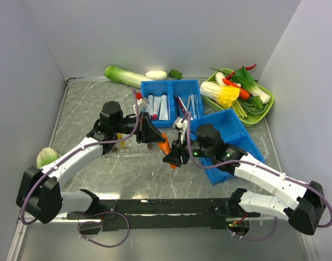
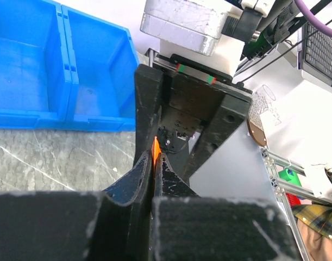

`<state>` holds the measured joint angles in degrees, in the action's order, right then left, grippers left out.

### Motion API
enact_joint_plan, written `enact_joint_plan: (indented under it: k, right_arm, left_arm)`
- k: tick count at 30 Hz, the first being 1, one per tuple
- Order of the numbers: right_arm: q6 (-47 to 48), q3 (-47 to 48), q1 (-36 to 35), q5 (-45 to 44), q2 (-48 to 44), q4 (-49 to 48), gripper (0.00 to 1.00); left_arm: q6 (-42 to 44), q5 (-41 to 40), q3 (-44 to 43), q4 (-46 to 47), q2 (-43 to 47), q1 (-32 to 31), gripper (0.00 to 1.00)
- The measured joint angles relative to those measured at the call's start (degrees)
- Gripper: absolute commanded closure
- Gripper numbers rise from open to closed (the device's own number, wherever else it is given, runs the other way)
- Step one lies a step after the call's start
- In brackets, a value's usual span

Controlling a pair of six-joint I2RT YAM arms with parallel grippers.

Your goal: Prepare toiletry sets of a toothbrush and toothpaste on the tray

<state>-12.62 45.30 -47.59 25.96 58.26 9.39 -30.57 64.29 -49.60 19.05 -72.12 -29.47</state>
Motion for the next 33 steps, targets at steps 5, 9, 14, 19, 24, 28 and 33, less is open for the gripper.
enact_joint_plan:
  k: [5, 9, 14, 19, 24, 28, 33]
  right_arm:
    - [0.07, -0.13, 0.00, -0.04, 0.00, -0.04, 0.73]
    - [0.04, -0.37, 0.00, -0.22, 0.00, -0.39, 0.81]
    - [0.04, -0.42, 0.02, -0.68, 0.00, -0.39, 0.67]
    - [-0.22, -0.42, 0.09, -2.54, -0.02, -0.09, 0.39]
    - [-0.42, -0.74, 1.18, -5.68, -1.99, 1.14, 0.19]
    - [-0.20, -2.10, 1.84, -8.35, -7.72, 2.95, 0.13]
    - [0.28, -4.31, 2.56, -14.82, -17.07, 6.73, 0.11]
  left_arm:
    - [-0.02, 0.07, 0.00, -0.07, 0.02, -0.02, 0.99]
    - [0.15, -0.07, 0.00, -0.20, 0.02, -0.04, 0.99]
    - [0.92, -0.17, 0.00, -0.33, 0.02, -0.11, 0.99]
    - [2.89, -2.05, 0.00, -1.88, 0.55, -0.28, 0.99]
    - [7.69, -12.79, 0.13, -8.79, 4.68, -0.57, 0.99]
    - [9.29, -26.03, 2.54, -11.85, 11.26, -0.59, 0.99]
    - [10.93, -44.33, 3.52, -17.16, 16.87, -0.59, 0.99]
